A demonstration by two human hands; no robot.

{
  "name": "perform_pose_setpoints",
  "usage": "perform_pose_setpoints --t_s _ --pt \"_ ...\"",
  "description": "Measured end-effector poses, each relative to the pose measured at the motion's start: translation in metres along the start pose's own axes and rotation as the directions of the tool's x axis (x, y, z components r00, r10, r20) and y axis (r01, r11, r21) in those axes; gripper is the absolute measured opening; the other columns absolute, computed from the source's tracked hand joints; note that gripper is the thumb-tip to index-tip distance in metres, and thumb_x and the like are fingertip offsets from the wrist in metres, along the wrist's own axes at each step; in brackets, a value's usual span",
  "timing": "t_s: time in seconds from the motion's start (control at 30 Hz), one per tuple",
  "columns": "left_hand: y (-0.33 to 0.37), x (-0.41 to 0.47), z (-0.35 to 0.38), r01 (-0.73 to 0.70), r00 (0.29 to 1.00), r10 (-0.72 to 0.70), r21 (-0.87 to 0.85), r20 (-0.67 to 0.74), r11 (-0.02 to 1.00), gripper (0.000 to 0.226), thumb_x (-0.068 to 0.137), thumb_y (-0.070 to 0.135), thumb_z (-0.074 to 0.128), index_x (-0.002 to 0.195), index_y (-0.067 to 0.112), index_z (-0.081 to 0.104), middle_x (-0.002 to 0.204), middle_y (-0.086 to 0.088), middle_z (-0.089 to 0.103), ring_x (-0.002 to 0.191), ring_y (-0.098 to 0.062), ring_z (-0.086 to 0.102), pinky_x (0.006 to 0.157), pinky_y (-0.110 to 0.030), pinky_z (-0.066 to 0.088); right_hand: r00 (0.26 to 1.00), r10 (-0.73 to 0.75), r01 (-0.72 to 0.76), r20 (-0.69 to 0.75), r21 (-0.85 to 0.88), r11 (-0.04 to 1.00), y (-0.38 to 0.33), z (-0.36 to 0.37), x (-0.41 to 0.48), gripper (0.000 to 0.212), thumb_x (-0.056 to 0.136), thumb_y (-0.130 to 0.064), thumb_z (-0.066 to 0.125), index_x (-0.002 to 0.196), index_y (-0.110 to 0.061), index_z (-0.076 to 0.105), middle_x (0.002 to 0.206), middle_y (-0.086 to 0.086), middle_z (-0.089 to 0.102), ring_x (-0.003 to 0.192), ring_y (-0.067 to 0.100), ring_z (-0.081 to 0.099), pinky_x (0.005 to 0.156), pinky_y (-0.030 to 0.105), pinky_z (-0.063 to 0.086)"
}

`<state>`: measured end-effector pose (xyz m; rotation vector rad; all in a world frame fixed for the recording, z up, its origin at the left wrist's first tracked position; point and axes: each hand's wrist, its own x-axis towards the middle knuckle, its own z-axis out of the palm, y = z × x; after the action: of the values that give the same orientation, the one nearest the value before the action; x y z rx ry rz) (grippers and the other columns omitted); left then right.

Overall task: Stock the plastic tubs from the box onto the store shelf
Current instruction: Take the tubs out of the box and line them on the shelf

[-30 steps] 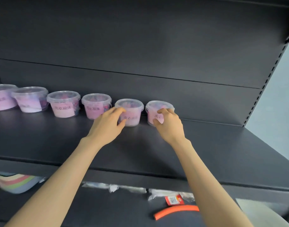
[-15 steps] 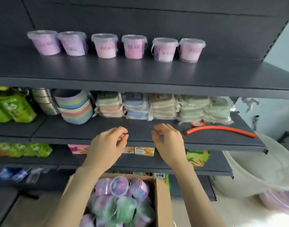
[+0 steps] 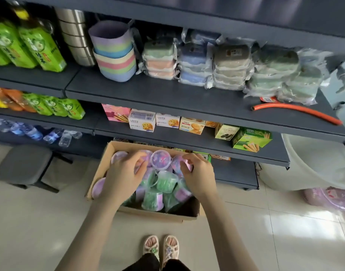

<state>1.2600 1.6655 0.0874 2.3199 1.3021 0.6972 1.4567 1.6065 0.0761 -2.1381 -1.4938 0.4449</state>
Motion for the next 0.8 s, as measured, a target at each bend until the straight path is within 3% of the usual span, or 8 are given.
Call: perform_pose_setpoints --t_s 0.1,0.17,0.2,0.27,0.5,0.63,0.8 --pt "-0.029 -0.019 0.007 0.104 0.995 -0.104 -0.014 0.009 0.995 0.017 0.081 0.010 0.069 0.098 0.010 0.067 0.077 0.001 0.071 0.064 -0.016 0.065 0.053 -0.025 0.049 0.999 -0.048 0.049 0.006 -0.064 0.997 -0.011 0.026 -0.001 0.016 0.079 -0.019 0.072 0.094 -0.014 0.072 0.091 0.006 0.071 0.078 0.023 0.066 0.052 0.010 0.028" --pt "-0.050 -0.028 0.010 0.172 0.984 -0.170 -0.032 0.049 0.985 0.017 0.083 0.012 0.067 0.099 0.009 0.067 0.080 0.000 0.071 0.070 -0.017 0.067 0.060 -0.030 0.052 0.993 -0.017 0.016 0.113 0.013 1.000 -0.018 0.051 0.002 0.020 0.088 -0.019 0.063 0.106 -0.013 0.068 0.105 0.009 0.068 0.092 0.026 0.064 0.069 0.024 0.046" --pt "-0.062 -0.030 0.012 0.206 0.976 -0.204 -0.023 0.071 0.978 0.017 0.084 0.013 0.066 0.100 0.009 0.067 0.082 -0.001 0.071 0.072 -0.019 0.067 0.062 -0.032 0.053 0.985 0.007 -0.016 0.172 0.055 0.998 -0.020 0.065 0.005 0.022 0.091 -0.019 0.059 0.111 -0.012 0.066 0.111 0.010 0.066 0.098 0.027 0.063 0.077 0.033 0.049" --pt "-0.087 -0.028 0.016 0.263 0.961 -0.262 0.001 0.093 0.965 0.017 0.084 0.015 0.065 0.101 0.010 0.067 0.086 -0.002 0.071 0.074 -0.022 0.067 0.065 -0.033 0.052 0.975 0.046 -0.065 0.216 0.083 0.994 -0.024 0.092 0.014 0.023 0.092 -0.018 0.058 0.112 -0.010 0.065 0.113 0.011 0.065 0.100 0.028 0.062 0.080 0.038 0.050" --pt "-0.189 0.004 0.054 0.428 0.877 -0.391 -0.086 0.280 0.899 0.019 0.086 0.015 0.063 0.104 0.010 0.065 0.089 -0.004 0.071 0.078 -0.016 0.065 0.067 -0.020 0.043 0.925 0.283 -0.316 0.254 0.103 0.943 -0.034 0.198 0.057 0.021 0.090 -0.014 0.058 0.108 -0.007 0.067 0.108 0.013 0.067 0.094 0.030 0.064 0.077 0.035 0.049" --pt "-0.245 0.028 0.104 0.472 0.830 -0.402 -0.102 0.386 0.876 0.023 0.087 0.018 0.063 0.109 0.013 0.063 0.090 0.002 0.069 0.073 -0.006 0.056 0.060 -0.003 0.036 0.873 0.419 -0.457 0.248 0.119 0.881 -0.019 0.257 0.083 0.025 0.090 -0.014 0.059 0.112 -0.006 0.065 0.113 0.014 0.066 0.100 0.031 0.063 0.081 0.033 0.049" --pt "-0.285 0.051 0.173 0.566 0.742 -0.425 -0.146 0.518 0.811 0.027 0.088 0.018 0.063 0.113 0.010 0.057 0.097 -0.002 0.067 0.082 -0.013 0.062 0.074 -0.028 0.052 0.831 0.523 -0.547 0.191 0.110 0.829 0.020 0.309 0.109 0.027 0.090 -0.014 0.058 0.116 -0.009 0.062 0.114 0.014 0.064 0.102 0.030 0.060 0.070 0.023 0.036"
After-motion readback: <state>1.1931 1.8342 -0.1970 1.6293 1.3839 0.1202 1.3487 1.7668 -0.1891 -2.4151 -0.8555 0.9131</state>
